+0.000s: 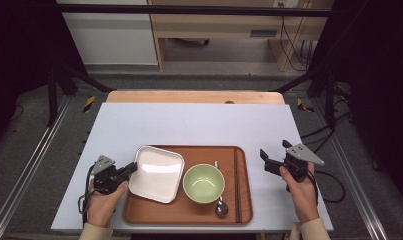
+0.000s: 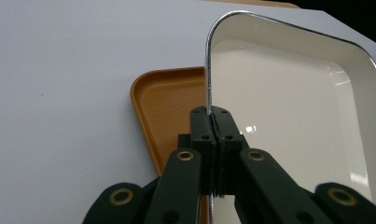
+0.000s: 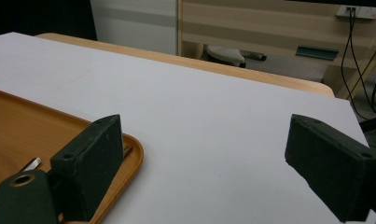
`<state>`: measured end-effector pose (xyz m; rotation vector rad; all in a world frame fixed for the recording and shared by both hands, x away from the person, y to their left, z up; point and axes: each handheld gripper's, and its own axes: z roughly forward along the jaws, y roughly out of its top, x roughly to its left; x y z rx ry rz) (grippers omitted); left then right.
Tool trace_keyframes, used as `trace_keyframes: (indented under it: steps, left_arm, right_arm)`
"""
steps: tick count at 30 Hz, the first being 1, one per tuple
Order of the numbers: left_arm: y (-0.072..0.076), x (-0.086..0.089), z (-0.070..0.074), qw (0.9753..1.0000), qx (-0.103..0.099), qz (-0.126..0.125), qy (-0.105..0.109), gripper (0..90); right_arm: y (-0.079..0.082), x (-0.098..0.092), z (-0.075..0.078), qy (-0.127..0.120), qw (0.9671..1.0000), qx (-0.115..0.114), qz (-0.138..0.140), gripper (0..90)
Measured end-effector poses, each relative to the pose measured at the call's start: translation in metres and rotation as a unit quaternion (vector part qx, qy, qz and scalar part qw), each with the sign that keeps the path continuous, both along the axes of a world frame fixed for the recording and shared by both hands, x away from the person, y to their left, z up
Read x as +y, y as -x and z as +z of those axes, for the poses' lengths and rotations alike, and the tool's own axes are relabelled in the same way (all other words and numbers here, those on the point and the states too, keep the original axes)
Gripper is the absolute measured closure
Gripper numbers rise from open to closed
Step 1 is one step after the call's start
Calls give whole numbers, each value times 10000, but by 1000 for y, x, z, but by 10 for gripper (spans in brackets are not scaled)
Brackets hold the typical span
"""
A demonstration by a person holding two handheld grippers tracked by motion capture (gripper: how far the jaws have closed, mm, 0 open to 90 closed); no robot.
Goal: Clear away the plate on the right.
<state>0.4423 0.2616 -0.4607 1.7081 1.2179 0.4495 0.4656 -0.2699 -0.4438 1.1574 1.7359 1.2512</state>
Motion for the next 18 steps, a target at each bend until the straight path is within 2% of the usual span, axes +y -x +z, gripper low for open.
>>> trace_keyframes:
  steps: [3,7,12,18]
  left_arm:
    - [-9,0,-2,9998,206,-61,-14,887]
    - [-19,-2,-5,9988,452,-113,-139,881]
    - [-25,-4,-10,9974,705,-137,-57,882]
    - [-26,-9,-14,9966,801,-142,-138,880]
  right_arm:
    - [0,0,-1,-16,10000,42,11,118]
    - [-1,1,-2,7,10000,86,42,118]
    - [-2,1,-3,27,9999,116,58,118]
    - [-2,0,-4,8,9999,162,55,117]
